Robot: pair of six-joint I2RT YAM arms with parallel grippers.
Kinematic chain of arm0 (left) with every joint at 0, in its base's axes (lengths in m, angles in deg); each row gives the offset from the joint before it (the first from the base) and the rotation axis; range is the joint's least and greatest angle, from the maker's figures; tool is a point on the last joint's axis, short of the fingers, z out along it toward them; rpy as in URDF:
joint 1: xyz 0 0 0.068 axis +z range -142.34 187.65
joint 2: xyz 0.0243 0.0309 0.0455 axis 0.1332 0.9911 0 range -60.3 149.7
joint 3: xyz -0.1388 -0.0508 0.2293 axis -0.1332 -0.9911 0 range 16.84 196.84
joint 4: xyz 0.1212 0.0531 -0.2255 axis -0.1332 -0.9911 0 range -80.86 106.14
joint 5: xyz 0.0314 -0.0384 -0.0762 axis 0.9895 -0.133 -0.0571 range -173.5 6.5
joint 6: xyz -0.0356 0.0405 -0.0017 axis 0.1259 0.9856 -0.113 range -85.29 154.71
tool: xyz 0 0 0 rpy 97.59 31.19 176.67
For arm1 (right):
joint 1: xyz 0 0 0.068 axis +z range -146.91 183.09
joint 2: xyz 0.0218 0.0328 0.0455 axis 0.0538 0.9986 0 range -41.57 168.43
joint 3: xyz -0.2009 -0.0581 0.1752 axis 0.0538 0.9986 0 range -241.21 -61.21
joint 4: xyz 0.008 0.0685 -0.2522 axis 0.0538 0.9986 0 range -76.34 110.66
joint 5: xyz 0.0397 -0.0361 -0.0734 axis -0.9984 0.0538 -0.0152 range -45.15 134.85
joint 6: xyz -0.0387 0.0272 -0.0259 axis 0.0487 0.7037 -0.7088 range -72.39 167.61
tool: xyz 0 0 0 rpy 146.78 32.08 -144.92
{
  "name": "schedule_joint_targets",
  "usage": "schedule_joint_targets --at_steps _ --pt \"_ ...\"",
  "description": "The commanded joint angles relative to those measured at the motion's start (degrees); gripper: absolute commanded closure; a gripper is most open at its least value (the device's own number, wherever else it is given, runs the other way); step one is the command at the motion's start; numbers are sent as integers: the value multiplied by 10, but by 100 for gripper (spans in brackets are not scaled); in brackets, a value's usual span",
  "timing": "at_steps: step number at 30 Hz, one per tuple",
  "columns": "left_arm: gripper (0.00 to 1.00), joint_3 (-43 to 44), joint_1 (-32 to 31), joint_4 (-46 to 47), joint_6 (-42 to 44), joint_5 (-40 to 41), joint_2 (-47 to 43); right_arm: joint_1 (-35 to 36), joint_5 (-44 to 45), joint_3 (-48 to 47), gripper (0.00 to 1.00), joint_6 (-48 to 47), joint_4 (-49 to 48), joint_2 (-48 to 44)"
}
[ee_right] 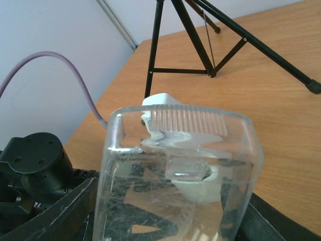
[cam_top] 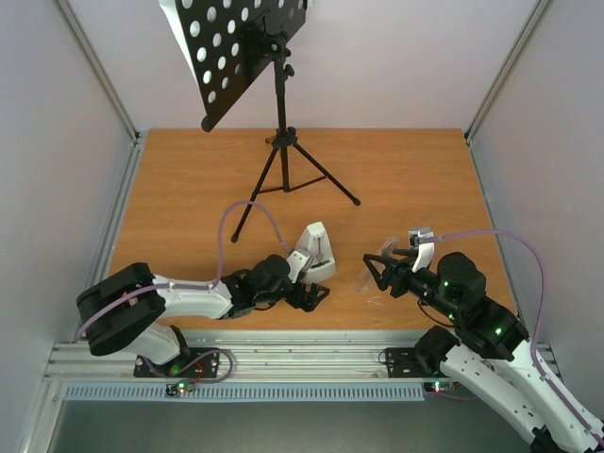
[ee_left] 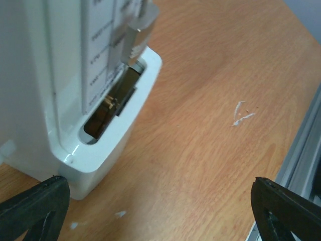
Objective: Pack up the instrument practice props
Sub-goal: Adjust the metronome at the center of the board.
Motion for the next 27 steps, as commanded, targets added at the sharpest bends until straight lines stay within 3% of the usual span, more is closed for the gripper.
schedule_joint_targets --at_steps 1,9,14,20,27 --pt "1 26 -2 72 41 -48 31 5 14 3 45 -8 -3 -9" --pt "1 35 -6 108 43 -89 62 4 25 1 45 -42 1 2" --pt "1 18 -6 114 31 -70 31 5 28 2 45 -59 1 18" --pt "1 -1 20 37 24 -52 -62 4 31 -2 45 -85 -6 45" --pt "1 -17 122 -70 8 -103 -174 6 55 -11 46 -102 -22 93"
